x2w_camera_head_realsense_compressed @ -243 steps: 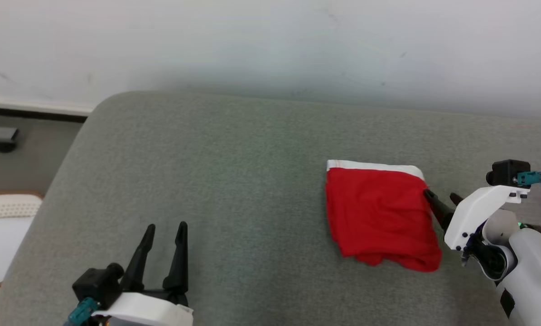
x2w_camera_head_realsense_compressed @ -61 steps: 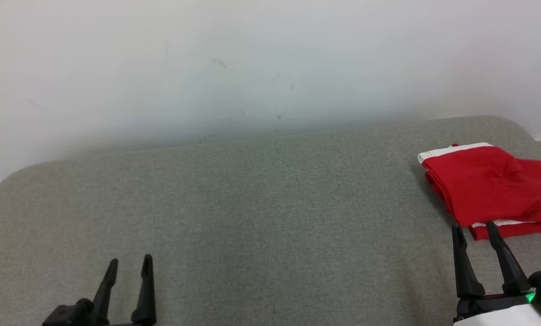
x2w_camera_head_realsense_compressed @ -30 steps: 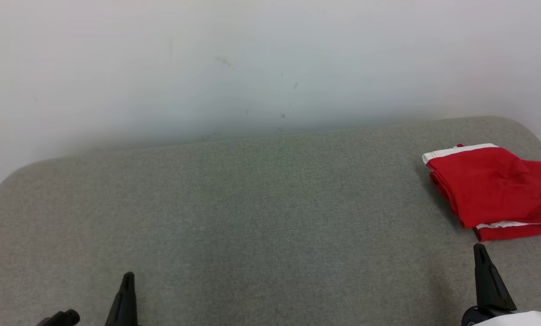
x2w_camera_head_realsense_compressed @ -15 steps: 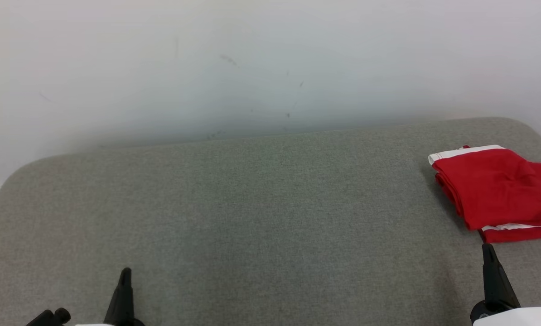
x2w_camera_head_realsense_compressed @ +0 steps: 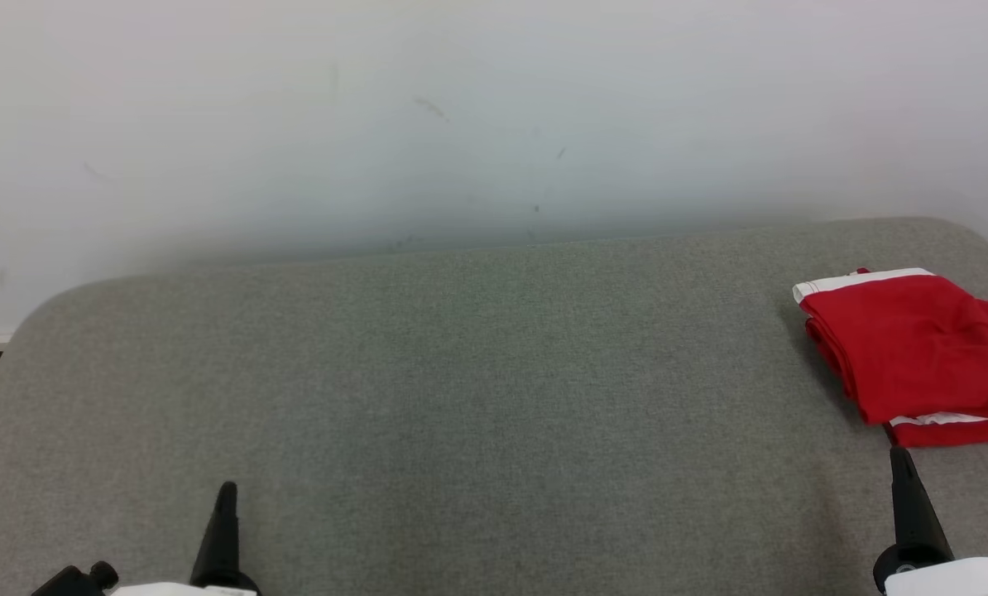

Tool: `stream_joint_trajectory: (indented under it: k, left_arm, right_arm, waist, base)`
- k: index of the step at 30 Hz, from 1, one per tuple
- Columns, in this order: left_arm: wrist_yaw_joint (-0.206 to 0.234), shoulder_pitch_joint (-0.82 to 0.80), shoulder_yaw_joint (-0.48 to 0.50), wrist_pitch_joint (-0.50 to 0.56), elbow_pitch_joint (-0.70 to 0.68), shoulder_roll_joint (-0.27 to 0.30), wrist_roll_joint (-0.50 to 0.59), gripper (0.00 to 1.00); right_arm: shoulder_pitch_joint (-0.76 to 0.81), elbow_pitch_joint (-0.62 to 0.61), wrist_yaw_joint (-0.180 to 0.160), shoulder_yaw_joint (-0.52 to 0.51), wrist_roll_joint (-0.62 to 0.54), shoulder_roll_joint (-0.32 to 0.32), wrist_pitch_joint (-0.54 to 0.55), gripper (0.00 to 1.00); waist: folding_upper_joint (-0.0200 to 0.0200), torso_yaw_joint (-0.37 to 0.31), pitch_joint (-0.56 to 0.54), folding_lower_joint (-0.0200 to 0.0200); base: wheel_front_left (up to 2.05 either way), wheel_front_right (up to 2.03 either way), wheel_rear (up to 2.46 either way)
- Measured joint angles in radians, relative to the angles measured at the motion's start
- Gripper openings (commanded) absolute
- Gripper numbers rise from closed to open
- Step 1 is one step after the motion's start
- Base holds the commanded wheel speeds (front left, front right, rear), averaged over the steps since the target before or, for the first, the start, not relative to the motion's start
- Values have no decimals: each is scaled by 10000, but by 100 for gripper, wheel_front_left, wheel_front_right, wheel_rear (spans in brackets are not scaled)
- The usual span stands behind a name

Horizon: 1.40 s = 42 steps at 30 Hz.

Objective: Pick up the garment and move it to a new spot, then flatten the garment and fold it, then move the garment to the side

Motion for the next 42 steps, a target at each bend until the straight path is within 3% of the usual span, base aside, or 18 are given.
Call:
stream_joint_trajectory:
  k: [42]
  left_arm:
    - [-12, -410, 198, 1099, -4, 29, -3931, 0]
  right_arm:
    - [-252, 105, 0, -631, 3603, 186, 1135, 0]
  waist:
    - [0, 426, 68, 0]
  base:
    - [0, 0, 0]
